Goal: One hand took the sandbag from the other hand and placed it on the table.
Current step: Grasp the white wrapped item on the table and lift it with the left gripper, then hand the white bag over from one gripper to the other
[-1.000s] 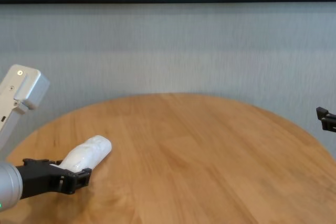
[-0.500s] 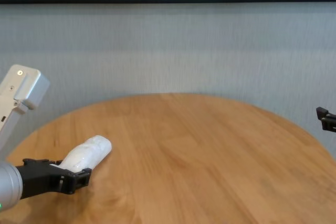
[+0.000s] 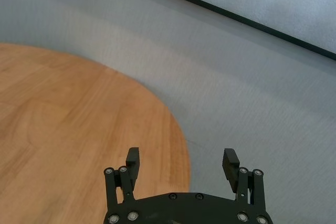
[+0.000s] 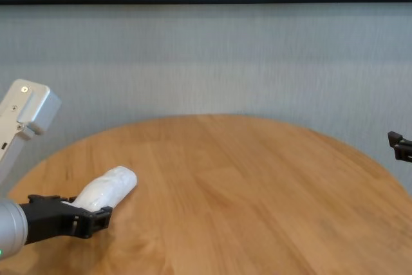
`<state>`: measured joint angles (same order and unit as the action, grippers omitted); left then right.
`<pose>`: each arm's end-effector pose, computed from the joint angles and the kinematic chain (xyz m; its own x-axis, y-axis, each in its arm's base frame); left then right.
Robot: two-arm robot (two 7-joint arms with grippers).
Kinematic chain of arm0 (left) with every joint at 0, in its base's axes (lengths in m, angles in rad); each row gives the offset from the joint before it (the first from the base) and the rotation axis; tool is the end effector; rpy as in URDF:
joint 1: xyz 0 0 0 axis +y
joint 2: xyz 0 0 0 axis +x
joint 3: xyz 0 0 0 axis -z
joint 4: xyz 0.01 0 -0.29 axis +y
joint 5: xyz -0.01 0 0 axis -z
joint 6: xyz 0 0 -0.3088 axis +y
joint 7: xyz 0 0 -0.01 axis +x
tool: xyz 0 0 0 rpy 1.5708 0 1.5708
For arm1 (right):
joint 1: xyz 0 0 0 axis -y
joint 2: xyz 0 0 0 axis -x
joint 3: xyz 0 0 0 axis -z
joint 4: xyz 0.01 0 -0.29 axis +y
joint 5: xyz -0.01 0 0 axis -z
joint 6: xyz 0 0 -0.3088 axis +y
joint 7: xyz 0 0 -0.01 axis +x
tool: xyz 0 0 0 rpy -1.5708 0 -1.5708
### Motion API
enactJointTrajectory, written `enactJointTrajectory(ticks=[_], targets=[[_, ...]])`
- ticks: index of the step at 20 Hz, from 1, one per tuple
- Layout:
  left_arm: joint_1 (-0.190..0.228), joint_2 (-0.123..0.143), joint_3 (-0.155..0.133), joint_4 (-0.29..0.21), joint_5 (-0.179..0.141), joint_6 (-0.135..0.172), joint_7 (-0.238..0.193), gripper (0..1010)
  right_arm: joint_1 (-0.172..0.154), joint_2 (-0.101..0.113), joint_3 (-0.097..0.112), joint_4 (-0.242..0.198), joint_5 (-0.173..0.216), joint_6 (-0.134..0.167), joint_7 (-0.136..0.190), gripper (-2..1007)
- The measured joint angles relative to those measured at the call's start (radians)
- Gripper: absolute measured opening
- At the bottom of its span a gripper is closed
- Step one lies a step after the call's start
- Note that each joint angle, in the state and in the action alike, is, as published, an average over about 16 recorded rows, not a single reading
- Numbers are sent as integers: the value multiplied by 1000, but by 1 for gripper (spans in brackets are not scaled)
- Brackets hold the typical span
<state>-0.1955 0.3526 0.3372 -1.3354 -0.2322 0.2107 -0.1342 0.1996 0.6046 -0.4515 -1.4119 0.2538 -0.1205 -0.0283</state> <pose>0.3689 0.0310 -0.3238 0.3652 0.9237 0.1160 -0.8805 0.3023 0.3651 0.3581 -0.0826 -0.3023 0.2923 -0.8802 0.3738 0.9552 0.2874 -0.0703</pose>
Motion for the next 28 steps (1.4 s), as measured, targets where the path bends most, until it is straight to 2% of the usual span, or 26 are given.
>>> enactJointTrajectory(ticks=[11,18,23,28], targets=[[2,0,-2,-2,1,-1,0,558,0,0,0,0,0,0,0,1001],[20,1,-15,-28,-3,-6,-17,558,0,0,0,0,0,0,0,1001],[51,11,-36,-90,-17,-14,-46,558,0,0,0,0,0,0,0,1001],[102,33,-66,-197,-37,-21,-85,558,0,0,0,0,0,0,0,1001]])
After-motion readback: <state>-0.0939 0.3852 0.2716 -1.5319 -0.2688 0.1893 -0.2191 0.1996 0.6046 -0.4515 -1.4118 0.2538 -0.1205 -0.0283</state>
